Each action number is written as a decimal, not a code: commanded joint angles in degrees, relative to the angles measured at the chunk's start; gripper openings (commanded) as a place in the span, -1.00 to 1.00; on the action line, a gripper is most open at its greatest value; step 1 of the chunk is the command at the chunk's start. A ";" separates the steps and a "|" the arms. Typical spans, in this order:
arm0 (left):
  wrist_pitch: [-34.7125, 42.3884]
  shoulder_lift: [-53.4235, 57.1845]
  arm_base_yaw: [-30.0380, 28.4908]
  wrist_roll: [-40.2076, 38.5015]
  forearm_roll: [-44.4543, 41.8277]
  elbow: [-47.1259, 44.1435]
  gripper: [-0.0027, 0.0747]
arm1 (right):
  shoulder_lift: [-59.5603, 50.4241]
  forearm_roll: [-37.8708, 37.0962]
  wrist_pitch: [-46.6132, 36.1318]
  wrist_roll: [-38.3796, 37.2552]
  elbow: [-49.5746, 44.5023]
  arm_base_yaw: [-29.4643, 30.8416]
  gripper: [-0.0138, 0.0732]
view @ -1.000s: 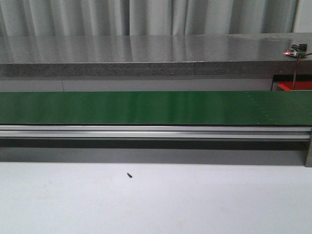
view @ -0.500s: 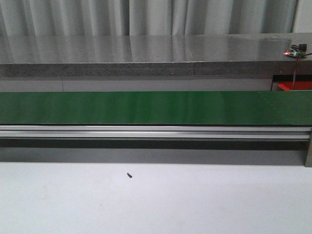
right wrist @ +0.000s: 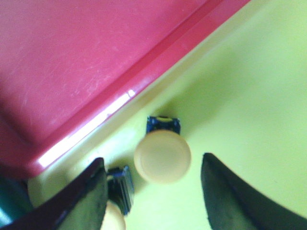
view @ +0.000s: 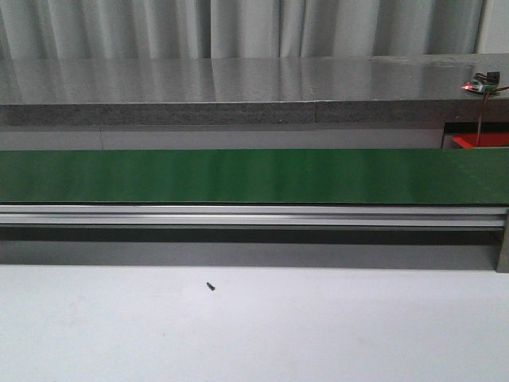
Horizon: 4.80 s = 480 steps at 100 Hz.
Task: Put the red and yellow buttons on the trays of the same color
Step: 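Raise the right gripper away from the yellow tray, then lower the left gripper over a red button in the cluster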
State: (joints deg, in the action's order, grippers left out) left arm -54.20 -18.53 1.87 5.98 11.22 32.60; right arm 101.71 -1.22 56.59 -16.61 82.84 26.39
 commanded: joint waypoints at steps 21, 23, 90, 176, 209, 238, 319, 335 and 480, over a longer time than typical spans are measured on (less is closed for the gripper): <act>3.46 -0.62 0.35 0.01 0.76 1.46 -0.98 | -10.88 -0.80 3.40 7.18 1.63 -6.01 -0.56; 3.46 -0.62 0.35 0.01 0.76 1.46 -0.98 | -11.31 -0.80 3.67 7.71 1.63 -6.67 -0.63; 3.46 -0.62 0.35 0.01 0.76 1.46 -0.98 | -28.83 -0.46 -6.73 11.93 -15.36 -20.31 -0.83; 3.46 -0.62 0.35 0.01 0.76 1.46 -0.98 | -56.66 -0.38 -20.89 11.93 -48.11 -22.10 -0.83; 3.46 -0.62 0.35 0.01 0.76 1.46 -0.98 | -68.13 -0.33 -20.41 11.93 -53.10 -22.10 -0.84; 3.46 -0.62 0.35 0.01 0.76 1.46 -0.98 | -68.35 -0.33 -19.61 11.93 -53.10 -22.10 -0.84; 5.17 -0.62 0.35 -4.68 -1.40 1.46 -0.98 | -68.35 -0.33 -19.61 11.93 -53.10 -22.10 -0.84; 11.66 -1.35 0.35 -8.41 -10.03 1.46 -0.98 | -68.35 -0.33 -19.61 11.93 -53.10 -22.10 -0.84; 20.61 -56.08 -26.64 -24.05 -21.77 28.83 0.17 | -68.35 -0.33 -19.61 11.93 -53.10 -22.10 -0.84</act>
State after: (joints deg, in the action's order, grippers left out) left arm -36.28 -72.92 -23.80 -18.17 -10.63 58.17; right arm 33.35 -1.40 40.24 -5.17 28.22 4.15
